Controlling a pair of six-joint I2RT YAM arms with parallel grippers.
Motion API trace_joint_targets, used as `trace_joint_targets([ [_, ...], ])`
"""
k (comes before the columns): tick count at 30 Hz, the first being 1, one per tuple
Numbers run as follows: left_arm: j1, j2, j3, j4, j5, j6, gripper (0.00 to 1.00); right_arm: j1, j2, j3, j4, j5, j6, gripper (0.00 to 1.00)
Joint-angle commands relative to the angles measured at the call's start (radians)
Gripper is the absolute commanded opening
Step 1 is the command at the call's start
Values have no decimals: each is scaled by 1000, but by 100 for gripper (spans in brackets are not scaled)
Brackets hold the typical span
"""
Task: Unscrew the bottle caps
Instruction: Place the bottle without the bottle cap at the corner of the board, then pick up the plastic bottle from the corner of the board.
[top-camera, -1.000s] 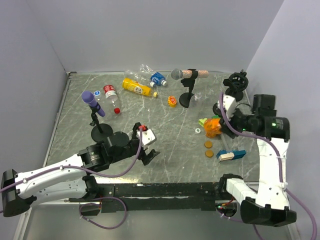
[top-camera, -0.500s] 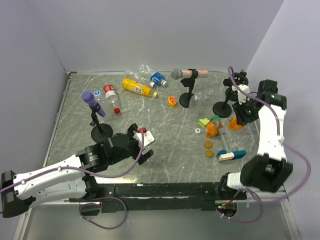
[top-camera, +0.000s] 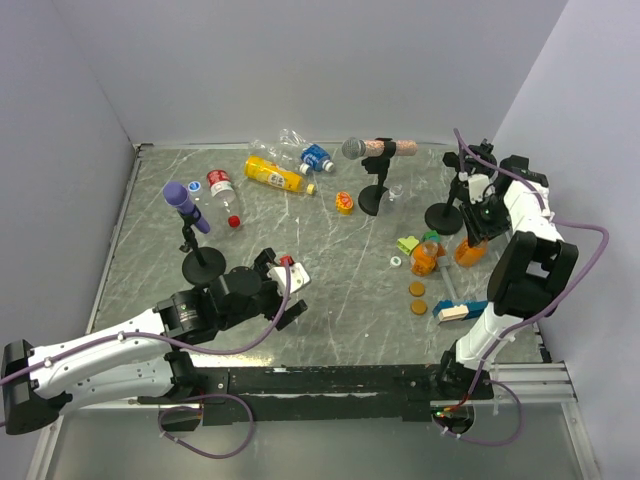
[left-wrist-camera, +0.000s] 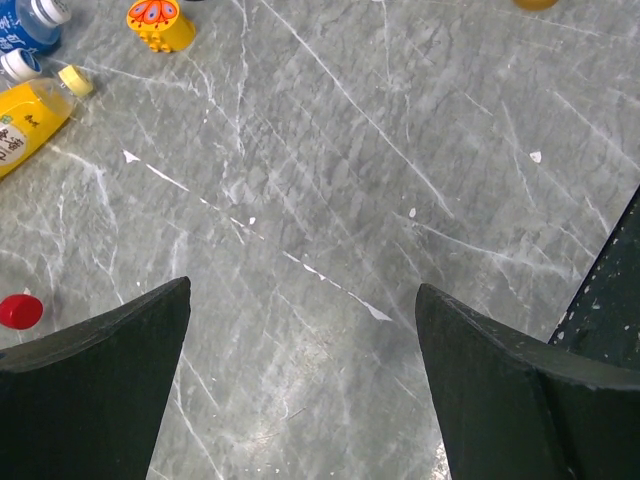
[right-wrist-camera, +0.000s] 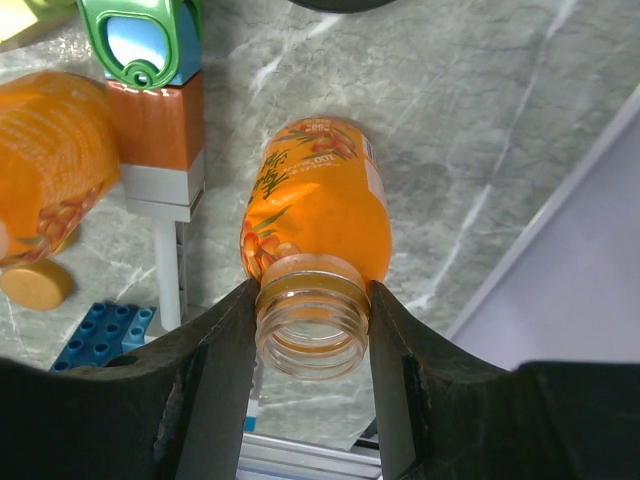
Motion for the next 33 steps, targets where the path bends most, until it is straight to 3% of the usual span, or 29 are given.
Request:
trace_joint_targets([
  [1,-1,-1,9,10,-27,16,97,7,30,54,4,10,27,19],
  [4,0,-7,8,13,-30,16,97,7,35,46,1,4,24,25],
  [18,2,-6,3,16,-27,16,97,9,-117,5,7,-44,21,75],
  [28,2,-44,-11,34,-21,7,97,4,-296,-18,-5,-21,3,87],
  [33,16,-87,-26,79,-22,-21,97,4,-479,-25,-25,-122,12,94],
])
